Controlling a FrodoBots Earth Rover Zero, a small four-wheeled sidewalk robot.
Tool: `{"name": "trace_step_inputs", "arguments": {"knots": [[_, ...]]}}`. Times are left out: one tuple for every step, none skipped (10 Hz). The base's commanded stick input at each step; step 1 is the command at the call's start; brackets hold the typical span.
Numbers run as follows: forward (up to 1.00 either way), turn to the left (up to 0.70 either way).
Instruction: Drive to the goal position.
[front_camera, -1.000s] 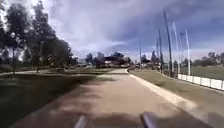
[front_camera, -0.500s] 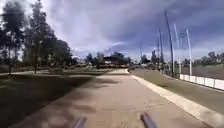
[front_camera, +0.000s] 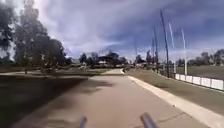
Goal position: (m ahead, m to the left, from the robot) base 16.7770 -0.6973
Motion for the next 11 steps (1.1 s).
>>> {"name": "trace_step_inputs", "arguments": {"knots": [[1.0, 0.0], [1.0, 0.0], [1.0, 0.0], [1.0, 0.0], [1.0, 0.0], [1.0, 0.0], [1.0, 0.0], [1.0, 0.0], [1.0, 0.0], [1.0, 0.0], [1.0, 0.0]]}}
